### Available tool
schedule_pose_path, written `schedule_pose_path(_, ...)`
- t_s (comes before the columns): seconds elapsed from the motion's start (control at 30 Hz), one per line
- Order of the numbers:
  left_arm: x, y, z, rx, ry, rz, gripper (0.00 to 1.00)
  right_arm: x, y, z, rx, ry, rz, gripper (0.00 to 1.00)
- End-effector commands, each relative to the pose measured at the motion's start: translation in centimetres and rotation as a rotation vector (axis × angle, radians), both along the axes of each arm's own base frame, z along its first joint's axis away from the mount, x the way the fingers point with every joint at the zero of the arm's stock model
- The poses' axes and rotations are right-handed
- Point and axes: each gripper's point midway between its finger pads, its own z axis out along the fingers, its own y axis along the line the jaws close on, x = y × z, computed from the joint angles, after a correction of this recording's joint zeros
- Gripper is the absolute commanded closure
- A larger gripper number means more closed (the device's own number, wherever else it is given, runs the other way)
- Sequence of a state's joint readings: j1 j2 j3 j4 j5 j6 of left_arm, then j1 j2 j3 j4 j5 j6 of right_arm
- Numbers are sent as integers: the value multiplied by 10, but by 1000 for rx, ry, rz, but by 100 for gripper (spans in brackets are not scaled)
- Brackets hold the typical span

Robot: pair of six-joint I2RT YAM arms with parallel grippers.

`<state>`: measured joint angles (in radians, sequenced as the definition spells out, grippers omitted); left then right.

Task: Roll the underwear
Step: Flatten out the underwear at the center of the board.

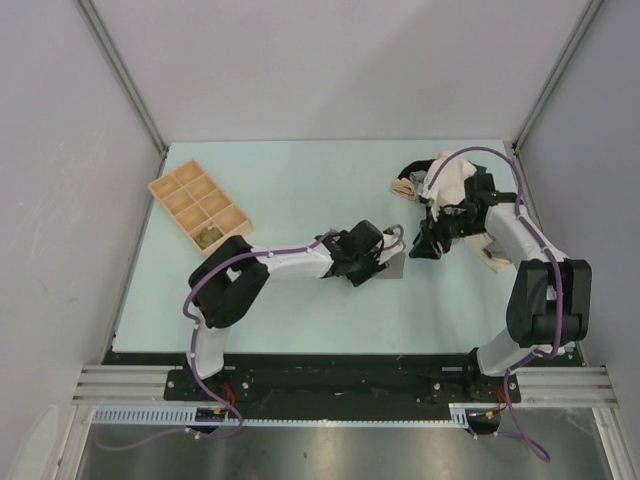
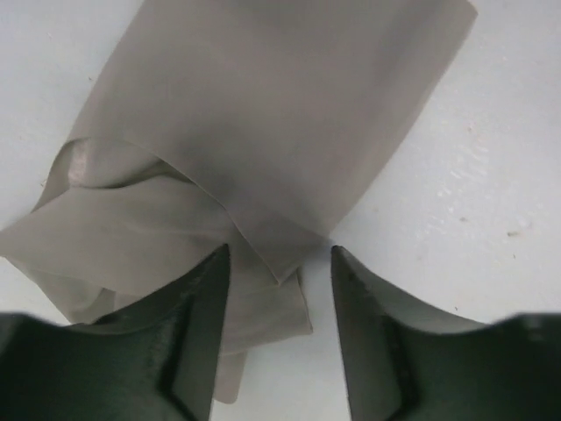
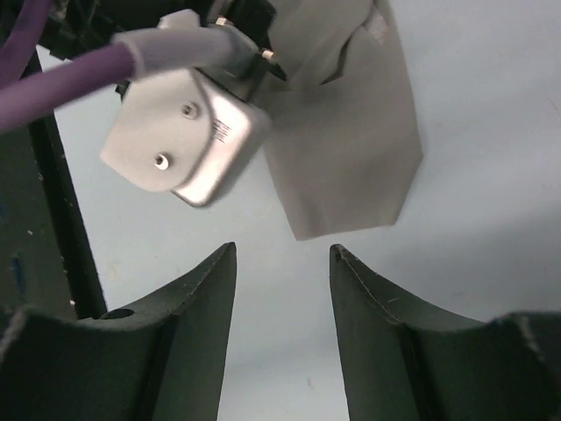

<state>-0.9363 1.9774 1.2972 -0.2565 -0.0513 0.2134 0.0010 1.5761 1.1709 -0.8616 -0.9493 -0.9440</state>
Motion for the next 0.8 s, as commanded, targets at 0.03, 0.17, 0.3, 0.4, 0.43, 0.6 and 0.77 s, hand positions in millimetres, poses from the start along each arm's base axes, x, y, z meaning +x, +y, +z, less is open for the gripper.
schedule_pose_path(0.03, 11, -1, -1, 49, -32, -14, 63, -25, 20, -31, -90, -53, 191, 49)
schedule_pose_path(0.17, 8, -2, 1, 31, -10, -17, 82, -26, 21, -55, -198, -139, 244, 48)
schedule_pose_path(0.3, 9, -1, 17, -57, 40, 3, 91, -22, 23, -68, -229, -205, 261, 45)
schedule_pose_path(0.4, 7, -4, 35, -179, 109, 7, 92, -12, 28, -71, -247, -270, 246, 43)
schedule_pose_path(0.43, 3, -7, 47, -238, 140, -4, 93, -13, 28, -73, -251, -275, 244, 42)
schedule_pose_path(0.6, -1, -5, 62, -371, 241, -23, 92, -16, 46, -74, -246, -296, 275, 40)
schedule_pose_path(0.77, -6, -2, 64, -424, 295, -30, 92, -18, 47, -67, -197, -280, 262, 37)
